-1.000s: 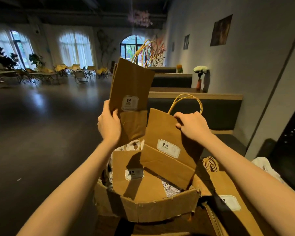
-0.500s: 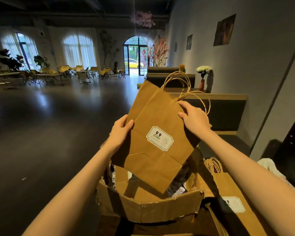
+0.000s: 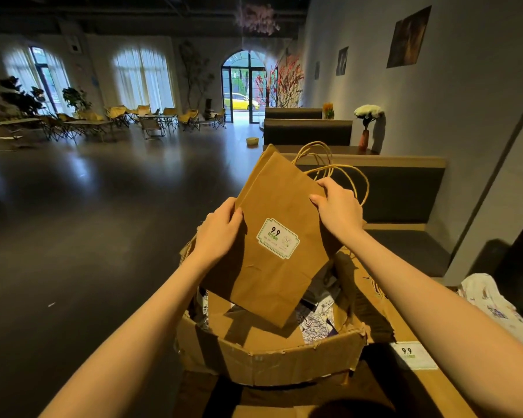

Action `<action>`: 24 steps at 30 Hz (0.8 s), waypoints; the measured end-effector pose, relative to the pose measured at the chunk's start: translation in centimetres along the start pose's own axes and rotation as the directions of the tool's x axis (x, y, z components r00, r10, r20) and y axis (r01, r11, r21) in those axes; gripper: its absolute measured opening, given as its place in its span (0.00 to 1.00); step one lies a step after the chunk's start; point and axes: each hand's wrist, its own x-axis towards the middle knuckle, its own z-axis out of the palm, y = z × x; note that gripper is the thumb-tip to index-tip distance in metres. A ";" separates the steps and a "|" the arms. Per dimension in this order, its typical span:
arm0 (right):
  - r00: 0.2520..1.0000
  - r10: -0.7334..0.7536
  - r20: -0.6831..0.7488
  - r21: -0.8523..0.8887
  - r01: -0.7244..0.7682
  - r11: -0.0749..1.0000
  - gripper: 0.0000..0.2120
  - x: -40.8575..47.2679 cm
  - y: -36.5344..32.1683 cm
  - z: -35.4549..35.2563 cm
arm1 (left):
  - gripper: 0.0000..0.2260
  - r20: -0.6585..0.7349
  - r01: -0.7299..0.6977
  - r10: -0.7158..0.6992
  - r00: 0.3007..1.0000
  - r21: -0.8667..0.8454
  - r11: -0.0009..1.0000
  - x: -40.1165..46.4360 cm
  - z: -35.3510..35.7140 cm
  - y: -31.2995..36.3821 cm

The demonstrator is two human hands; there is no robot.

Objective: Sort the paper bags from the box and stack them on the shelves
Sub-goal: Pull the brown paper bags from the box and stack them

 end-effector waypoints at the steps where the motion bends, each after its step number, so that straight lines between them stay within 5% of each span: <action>1: 1.000 -0.004 -0.009 0.024 0.004 1.000 0.17 0.0 0.0 0.3 | 0.11 -0.035 -0.001 0.002 0.999 0.048 0.999 0.0 0.1 -0.2; 9: 0.984 -0.128 -0.122 0.334 0.162 0.928 0.15 -0.6 1.4 1.3 | 0.12 -0.245 0.078 -0.051 0.968 0.105 0.991 -0.8 0.6 -2.8; 15: 0.980 0.036 0.194 0.397 -0.112 0.911 0.10 -2.5 4.6 4.8 | 0.11 -0.347 0.154 -0.166 0.923 -0.060 0.986 -1.0 0.5 -4.8; 18: 0.845 0.128 0.519 0.288 -0.314 0.905 0.09 -3.0 6.7 7.8 | 0.11 -0.379 0.180 -0.218 0.899 -0.134 0.975 -0.9 1.0 -6.0; 21: 0.525 0.217 0.823 0.110 -0.522 0.846 0.07 -3.3 8.6 10.8 | 0.11 -0.390 0.211 -0.258 0.884 -0.162 0.964 -0.9 1.4 -7.1; 24: 0.365 0.313 0.877 0.018 -0.676 0.736 0.07 -3.9 9.4 13.3 | 0.11 -0.397 0.240 -0.293 0.870 -0.179 0.954 -0.9 1.7 -8.0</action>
